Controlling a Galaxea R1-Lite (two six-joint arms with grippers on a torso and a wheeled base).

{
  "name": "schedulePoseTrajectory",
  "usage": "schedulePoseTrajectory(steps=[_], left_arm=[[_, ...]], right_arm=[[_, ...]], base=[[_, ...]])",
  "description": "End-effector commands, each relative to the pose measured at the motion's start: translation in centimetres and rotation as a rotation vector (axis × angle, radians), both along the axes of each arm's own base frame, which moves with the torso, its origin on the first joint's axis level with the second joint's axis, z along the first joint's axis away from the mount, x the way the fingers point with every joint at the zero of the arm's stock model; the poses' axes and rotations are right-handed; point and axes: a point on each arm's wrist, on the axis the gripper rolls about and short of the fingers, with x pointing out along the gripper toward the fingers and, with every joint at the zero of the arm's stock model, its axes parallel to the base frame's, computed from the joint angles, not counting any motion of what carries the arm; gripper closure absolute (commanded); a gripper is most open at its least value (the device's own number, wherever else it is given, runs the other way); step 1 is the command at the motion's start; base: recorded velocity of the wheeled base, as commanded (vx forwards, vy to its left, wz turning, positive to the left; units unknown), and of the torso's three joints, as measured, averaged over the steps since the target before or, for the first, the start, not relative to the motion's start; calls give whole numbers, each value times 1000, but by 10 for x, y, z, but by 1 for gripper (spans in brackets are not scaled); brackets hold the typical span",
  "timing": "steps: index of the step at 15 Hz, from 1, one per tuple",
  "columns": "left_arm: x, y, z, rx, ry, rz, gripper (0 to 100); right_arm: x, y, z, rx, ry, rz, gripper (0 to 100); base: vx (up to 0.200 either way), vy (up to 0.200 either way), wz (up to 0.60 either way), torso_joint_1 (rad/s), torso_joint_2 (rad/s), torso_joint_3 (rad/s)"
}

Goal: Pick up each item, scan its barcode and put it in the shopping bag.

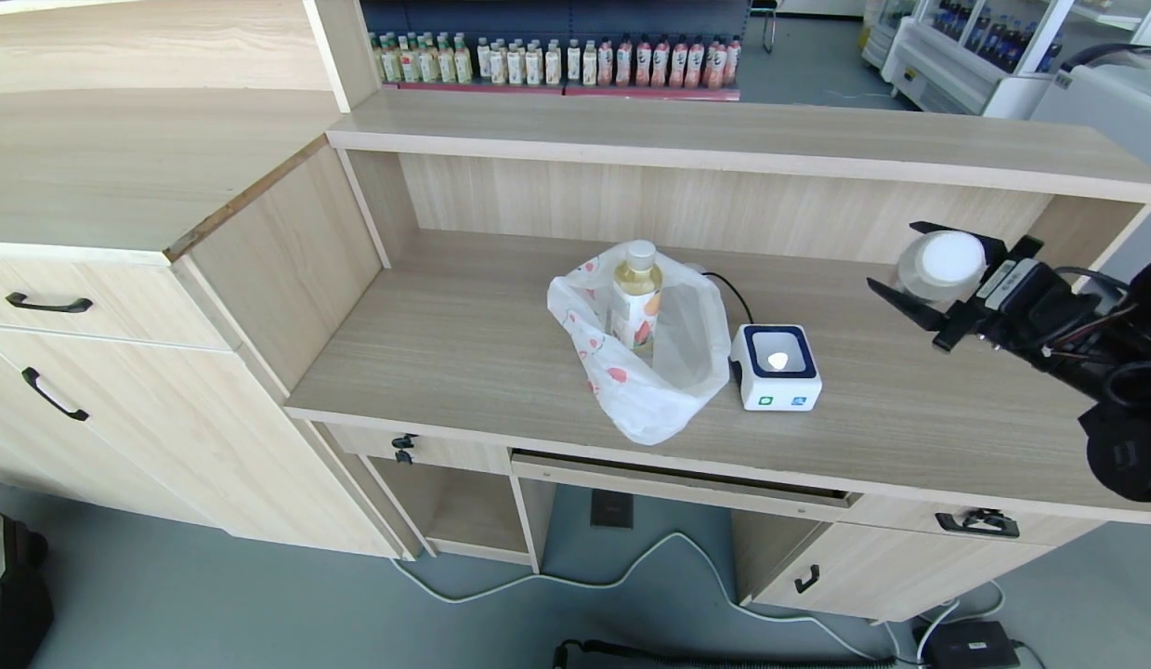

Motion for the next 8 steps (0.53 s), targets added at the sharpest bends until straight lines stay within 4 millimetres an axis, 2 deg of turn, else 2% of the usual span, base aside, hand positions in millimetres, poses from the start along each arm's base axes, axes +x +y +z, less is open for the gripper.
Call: schedulePoseTrajectory(steps=[1,8], left_arm=[[0,0,0,0,-1,1,0],[0,0,0,0,-1,1,0]], right_arm=[[26,10,-22,-7,2,51,100],[60,15,-50,-22,-2,85,100]], base=[[0,0,0,0,0,0],[0,0,0,0,0,0]])
